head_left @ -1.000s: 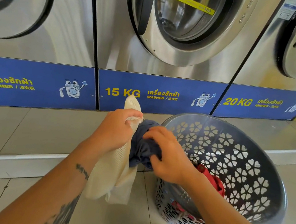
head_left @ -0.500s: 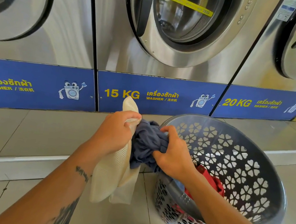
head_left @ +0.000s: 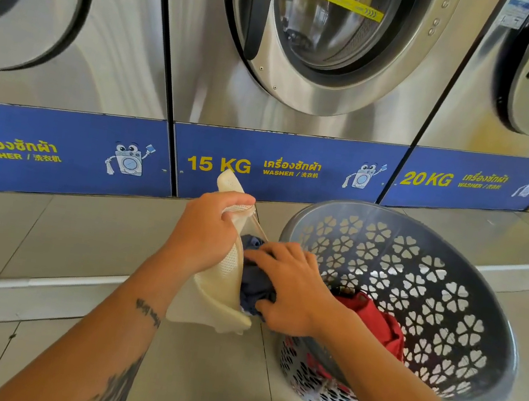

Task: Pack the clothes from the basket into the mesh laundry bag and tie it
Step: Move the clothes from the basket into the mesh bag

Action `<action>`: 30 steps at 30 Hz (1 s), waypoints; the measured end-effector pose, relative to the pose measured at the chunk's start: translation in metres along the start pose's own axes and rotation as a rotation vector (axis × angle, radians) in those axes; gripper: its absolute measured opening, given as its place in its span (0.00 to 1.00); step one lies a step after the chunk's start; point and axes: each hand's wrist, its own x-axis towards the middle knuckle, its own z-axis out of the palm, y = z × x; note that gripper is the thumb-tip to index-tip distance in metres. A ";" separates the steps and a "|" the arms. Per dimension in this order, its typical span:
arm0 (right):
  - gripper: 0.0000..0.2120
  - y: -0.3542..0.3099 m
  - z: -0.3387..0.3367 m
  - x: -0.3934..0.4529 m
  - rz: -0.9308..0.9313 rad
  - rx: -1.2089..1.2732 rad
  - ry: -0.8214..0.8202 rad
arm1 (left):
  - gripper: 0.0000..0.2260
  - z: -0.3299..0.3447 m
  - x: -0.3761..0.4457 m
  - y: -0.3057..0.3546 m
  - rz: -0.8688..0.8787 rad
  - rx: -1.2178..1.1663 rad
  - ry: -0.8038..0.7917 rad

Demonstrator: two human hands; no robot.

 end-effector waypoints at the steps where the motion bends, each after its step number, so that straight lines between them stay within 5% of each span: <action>1: 0.41 0.004 -0.003 -0.001 0.054 0.043 0.005 | 0.23 -0.001 0.000 -0.001 0.001 0.004 -0.004; 5: 0.48 0.026 -0.011 -0.010 0.332 0.292 -0.175 | 0.23 -0.002 0.001 -0.002 0.001 0.018 -0.038; 8: 0.37 0.030 -0.013 -0.014 0.388 0.339 -0.203 | 0.22 0.000 -0.001 -0.002 0.013 0.038 -0.057; 12: 0.19 0.018 -0.020 -0.008 0.379 0.211 -0.036 | 0.22 0.003 -0.002 -0.007 0.002 0.073 -0.122; 16: 0.16 0.005 -0.026 -0.002 0.437 0.636 0.193 | 0.23 0.006 -0.004 -0.005 0.011 0.067 -0.156; 19: 0.21 -0.006 -0.022 0.001 0.342 0.905 0.015 | 0.23 0.005 -0.004 -0.002 0.018 0.034 -0.136; 23: 0.19 0.005 -0.023 0.001 0.194 0.484 0.108 | 0.23 0.002 -0.001 -0.004 -0.013 0.016 -0.101; 25: 0.28 0.018 -0.025 -0.003 0.236 0.286 0.047 | 0.23 0.003 -0.002 -0.005 -0.026 0.015 -0.116; 27: 0.35 0.029 -0.023 -0.009 0.337 0.361 -0.140 | 0.23 0.004 -0.004 -0.004 -0.023 0.019 -0.128; 30: 0.27 0.032 -0.015 -0.015 0.355 0.513 -0.171 | 0.23 0.005 -0.001 -0.004 -0.020 0.008 -0.117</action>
